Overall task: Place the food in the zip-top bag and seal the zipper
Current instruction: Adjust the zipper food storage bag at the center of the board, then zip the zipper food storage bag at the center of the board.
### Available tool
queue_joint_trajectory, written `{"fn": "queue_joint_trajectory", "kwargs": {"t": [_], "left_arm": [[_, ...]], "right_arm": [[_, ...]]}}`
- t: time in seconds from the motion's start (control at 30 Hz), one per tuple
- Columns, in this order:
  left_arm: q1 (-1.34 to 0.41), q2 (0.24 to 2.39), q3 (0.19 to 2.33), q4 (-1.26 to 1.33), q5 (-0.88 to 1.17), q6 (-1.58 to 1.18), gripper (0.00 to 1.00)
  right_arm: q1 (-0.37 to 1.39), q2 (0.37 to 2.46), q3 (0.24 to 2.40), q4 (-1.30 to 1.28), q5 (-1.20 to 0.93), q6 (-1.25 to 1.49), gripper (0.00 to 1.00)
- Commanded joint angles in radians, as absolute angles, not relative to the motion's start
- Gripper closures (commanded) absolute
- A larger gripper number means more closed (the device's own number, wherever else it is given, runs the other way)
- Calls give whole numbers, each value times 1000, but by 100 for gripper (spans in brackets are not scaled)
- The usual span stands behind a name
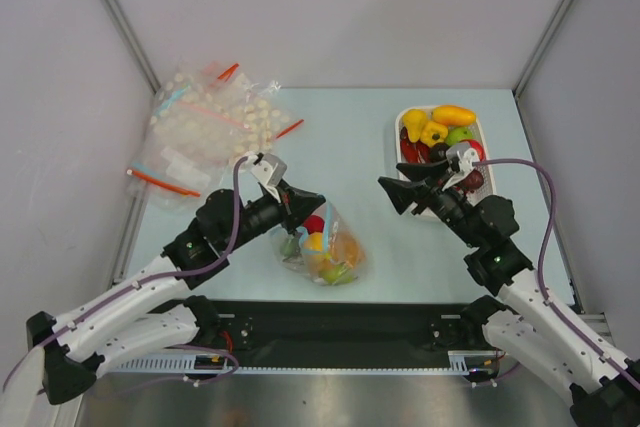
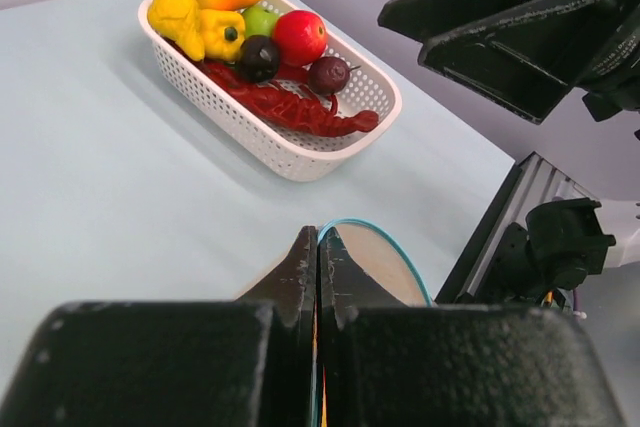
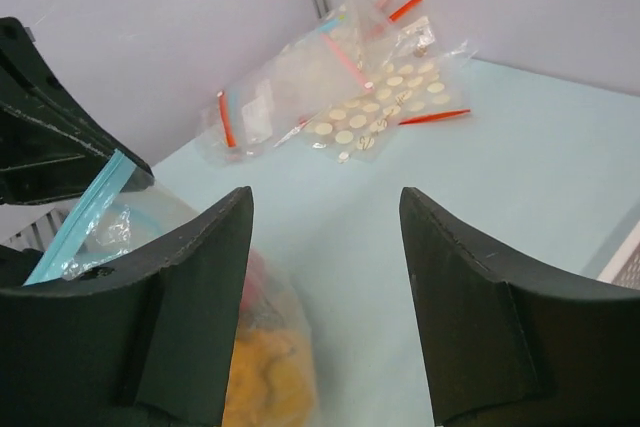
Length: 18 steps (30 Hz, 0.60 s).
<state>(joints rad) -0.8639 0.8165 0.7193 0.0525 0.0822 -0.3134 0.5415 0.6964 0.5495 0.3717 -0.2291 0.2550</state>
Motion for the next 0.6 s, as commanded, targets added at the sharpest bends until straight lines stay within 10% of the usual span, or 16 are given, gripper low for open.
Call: {"fn": "queue_joint_trajectory", "kwargs": {"t": [0.0, 0.2, 0.57], "left_arm": [[-867, 825, 729, 120, 75, -308, 100], [-867, 877, 752, 81, 3, -284, 100], [-865, 900, 744, 71, -139, -241, 100]], "right_arm": [[515, 670, 540, 405, -337, 229, 35], [523, 731, 561, 450, -692, 190, 38], [793, 833, 583, 267, -540, -176, 48]]}}
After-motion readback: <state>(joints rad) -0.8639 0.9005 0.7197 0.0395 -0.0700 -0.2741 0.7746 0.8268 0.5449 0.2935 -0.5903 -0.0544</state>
